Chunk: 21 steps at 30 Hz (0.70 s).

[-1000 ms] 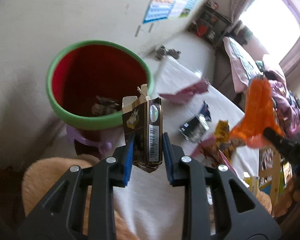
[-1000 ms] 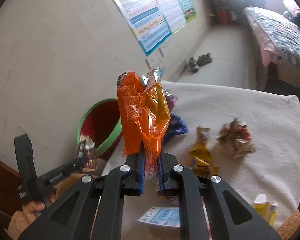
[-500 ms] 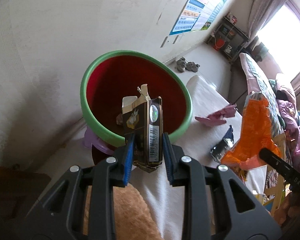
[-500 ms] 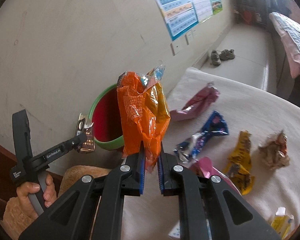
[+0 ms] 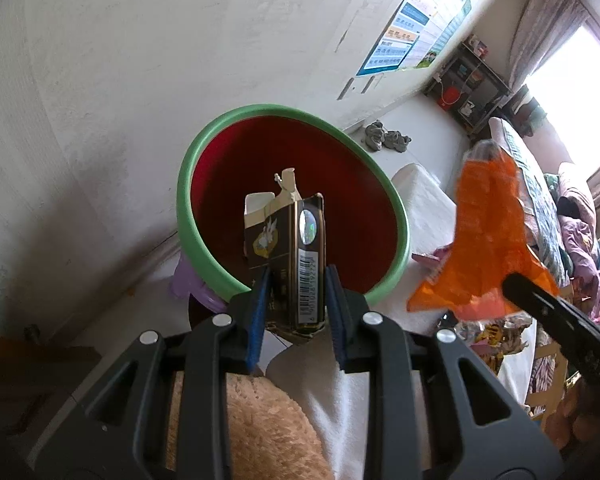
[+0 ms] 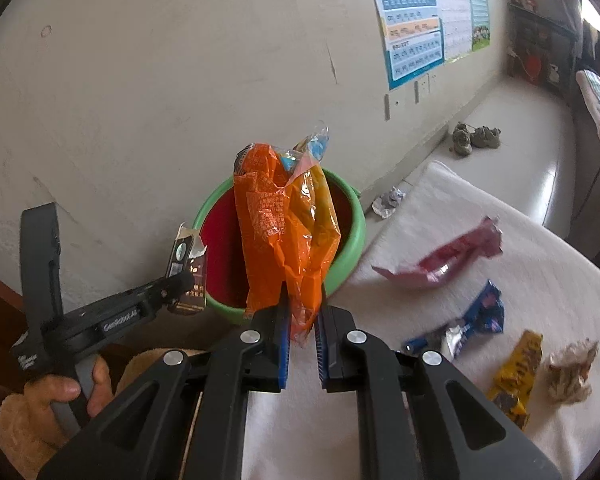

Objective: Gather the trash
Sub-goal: 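Carry the carton and orange bag over the red bin and release both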

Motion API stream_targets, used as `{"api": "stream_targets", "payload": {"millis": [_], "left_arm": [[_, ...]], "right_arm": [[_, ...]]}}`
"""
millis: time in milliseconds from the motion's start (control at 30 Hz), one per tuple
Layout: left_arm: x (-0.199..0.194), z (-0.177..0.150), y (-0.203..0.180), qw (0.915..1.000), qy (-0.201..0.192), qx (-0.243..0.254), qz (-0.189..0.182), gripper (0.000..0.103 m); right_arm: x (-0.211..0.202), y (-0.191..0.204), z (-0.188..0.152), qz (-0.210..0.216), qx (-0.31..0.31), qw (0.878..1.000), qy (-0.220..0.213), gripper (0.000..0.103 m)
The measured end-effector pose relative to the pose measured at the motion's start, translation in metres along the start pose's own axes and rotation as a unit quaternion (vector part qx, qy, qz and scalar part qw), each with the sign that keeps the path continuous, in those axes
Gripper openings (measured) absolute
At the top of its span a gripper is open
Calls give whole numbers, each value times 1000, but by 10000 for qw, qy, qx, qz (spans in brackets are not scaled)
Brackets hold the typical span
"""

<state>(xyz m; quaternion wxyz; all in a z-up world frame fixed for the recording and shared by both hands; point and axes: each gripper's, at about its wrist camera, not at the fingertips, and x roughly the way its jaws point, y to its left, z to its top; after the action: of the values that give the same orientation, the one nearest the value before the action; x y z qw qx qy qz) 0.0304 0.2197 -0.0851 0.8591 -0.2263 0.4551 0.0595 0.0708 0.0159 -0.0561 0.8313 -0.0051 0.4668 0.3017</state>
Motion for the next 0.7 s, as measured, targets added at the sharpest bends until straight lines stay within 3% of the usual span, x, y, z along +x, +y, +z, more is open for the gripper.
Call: {"api": "stream_targets", "payload": {"millis": [500, 600, 700], "left_arm": [[10, -5, 13, 9996, 133, -259, 41, 26], [13, -10, 18, 9993, 201, -302, 64, 26], [13, -11, 19, 9993, 211, -307, 58, 26]], "right_arm": [[50, 13, 33, -163, -247, 9995, 150, 10], [56, 16, 33, -149, -290, 9993, 161, 15], [56, 14, 31, -152, -238, 9995, 142, 40]]}}
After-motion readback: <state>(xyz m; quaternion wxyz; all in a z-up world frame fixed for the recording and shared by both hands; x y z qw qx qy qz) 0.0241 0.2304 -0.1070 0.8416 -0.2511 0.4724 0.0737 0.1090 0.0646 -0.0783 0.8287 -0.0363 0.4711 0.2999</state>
